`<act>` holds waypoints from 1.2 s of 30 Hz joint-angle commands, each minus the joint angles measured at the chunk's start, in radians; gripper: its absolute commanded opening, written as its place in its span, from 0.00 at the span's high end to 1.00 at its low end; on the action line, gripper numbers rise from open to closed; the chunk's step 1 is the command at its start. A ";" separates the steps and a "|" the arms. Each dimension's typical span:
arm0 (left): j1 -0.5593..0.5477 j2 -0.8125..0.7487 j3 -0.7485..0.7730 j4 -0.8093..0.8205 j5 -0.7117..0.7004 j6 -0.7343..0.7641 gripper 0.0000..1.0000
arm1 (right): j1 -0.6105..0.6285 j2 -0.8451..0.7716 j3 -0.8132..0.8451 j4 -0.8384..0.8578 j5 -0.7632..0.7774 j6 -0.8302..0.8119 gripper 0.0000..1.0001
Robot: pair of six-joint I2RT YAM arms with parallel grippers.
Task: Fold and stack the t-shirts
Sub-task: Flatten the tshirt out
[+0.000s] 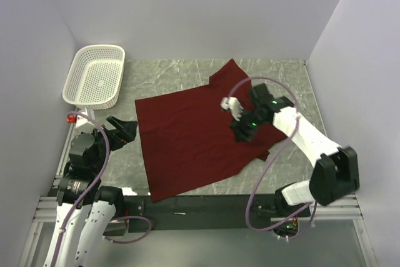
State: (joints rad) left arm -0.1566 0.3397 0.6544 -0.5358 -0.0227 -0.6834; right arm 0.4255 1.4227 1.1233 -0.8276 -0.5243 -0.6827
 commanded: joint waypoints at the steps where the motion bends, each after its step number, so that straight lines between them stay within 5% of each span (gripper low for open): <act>1: 0.003 0.019 -0.001 0.043 0.058 0.031 0.00 | -0.121 -0.147 -0.132 -0.191 0.000 -0.228 0.46; 6: 0.002 0.025 -0.007 0.050 0.066 0.030 0.01 | -0.217 -0.255 -0.319 -0.199 0.235 -0.339 0.49; 13: 0.002 0.013 -0.006 0.050 0.066 0.030 0.01 | -0.241 -0.216 -0.407 -0.061 0.340 -0.270 0.51; 36: 0.003 -0.001 -0.007 0.054 0.070 0.033 0.01 | -0.241 0.010 -0.384 0.097 0.310 -0.179 0.57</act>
State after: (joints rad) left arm -0.1566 0.3496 0.6472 -0.5205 0.0299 -0.6689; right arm 0.1898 1.4139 0.7288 -0.7849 -0.2104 -0.8822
